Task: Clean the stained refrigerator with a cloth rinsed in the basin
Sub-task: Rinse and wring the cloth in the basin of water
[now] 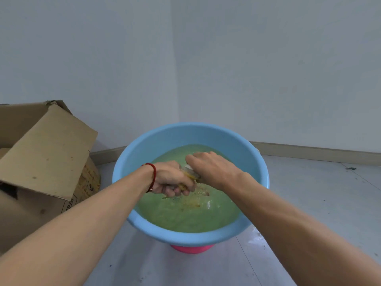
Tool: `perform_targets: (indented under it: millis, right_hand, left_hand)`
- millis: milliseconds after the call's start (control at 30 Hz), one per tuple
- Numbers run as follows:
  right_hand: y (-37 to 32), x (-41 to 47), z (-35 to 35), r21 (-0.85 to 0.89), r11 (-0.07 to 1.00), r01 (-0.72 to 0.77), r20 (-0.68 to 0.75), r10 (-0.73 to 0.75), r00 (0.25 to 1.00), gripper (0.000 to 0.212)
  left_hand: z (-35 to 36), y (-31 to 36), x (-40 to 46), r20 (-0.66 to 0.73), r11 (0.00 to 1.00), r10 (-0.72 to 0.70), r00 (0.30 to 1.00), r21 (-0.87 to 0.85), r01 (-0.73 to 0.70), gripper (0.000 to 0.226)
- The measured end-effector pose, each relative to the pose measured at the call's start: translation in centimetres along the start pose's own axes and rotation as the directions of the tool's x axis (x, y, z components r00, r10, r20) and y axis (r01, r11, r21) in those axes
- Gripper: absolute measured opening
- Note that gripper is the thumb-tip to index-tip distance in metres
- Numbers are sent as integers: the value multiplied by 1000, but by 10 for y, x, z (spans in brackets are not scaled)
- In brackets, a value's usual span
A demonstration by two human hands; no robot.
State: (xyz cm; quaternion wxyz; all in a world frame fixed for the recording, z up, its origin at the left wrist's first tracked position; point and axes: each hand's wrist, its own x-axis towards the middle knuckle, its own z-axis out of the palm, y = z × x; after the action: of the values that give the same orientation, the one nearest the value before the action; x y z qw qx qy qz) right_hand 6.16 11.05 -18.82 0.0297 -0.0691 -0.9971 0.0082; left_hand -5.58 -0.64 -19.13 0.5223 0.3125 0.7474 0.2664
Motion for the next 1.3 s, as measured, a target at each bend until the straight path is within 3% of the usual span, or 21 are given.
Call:
perform_targets:
  millis: [67,133,167,233,300,400,467,533,567,633,700,733,800,867,933,1033,1167,1233,1300]
  right_hand:
    - [-1,0,1,102,994,-24,30,21,999,35]
    - [3,-3,-1,315,936,-155,201,93,975,46]
    - [6,-7,-3,484,839,-249,283,119,952,47]
    - [14,-16,-9,825,407,-392,383,108,918,32]
    - [21,-20,-11,892,-10,-453,452,79,888,37]
    - [13,-18,-4,784,-352,-512,510,-106,854,66]
    - [3,-18,0,719,-477,-506,430,-267,863,70]
    - [-1,-18,-2,764,-410,-497,398,-306,865,47]
    - [-1,-18,-2,816,-307,-489,419,-267,868,35]
    - [-3,-14,-1,882,74,-465,470,-113,875,19]
    - [-8,-8,1,777,466,-424,448,64,891,6]
    - [-10,-6,2,697,595,-401,409,129,903,11]
    - [-12,-2,4,533,768,-354,302,218,928,18]
    - [-10,-1,5,404,866,-297,205,230,951,17]
    - [-6,-2,7,296,927,-229,149,192,970,17]
    - [-4,-6,8,163,972,-168,136,146,980,10]
    - [-3,-9,8,-17,997,-72,56,73,996,25]
    - [1,-7,8,-56,998,-36,-3,36,999,28]
    - [2,-5,6,2,999,-49,4,49,999,31]
  left_hand:
    - [0,1,1,-20,999,5,1000,38,-4,20]
    - [-2,0,4,-178,930,131,975,362,-59,18]
    - [-5,-2,5,-255,821,241,936,568,-56,19]
    - [-11,-9,5,-314,624,500,807,777,-84,23]
    - [-15,-13,4,-265,507,733,626,827,-243,26]
    - [-16,-8,5,-167,316,913,372,867,-385,47]
    - [-20,-3,6,-95,226,950,298,868,-442,49]
    - [-27,-4,8,-32,162,956,292,886,-435,37]
    - [-29,-6,8,-3,138,948,318,906,-400,32]
    - [-26,-9,8,37,104,904,426,948,-302,27]
    - [-14,-4,4,-8,127,777,629,981,-145,18]
    - [-8,1,2,-70,159,699,712,985,-60,12]
    - [2,8,3,-203,258,615,762,965,48,9]
    - [9,9,6,-304,394,559,771,916,75,19]
    - [13,8,9,-319,539,476,820,842,15,25]
    - [15,4,10,-276,705,368,888,706,-73,26]
    - [15,2,9,-168,884,228,959,449,-131,23]
    - [10,6,7,-125,941,147,981,322,-100,24]
    - [8,12,7,-142,918,119,983,393,-54,23]
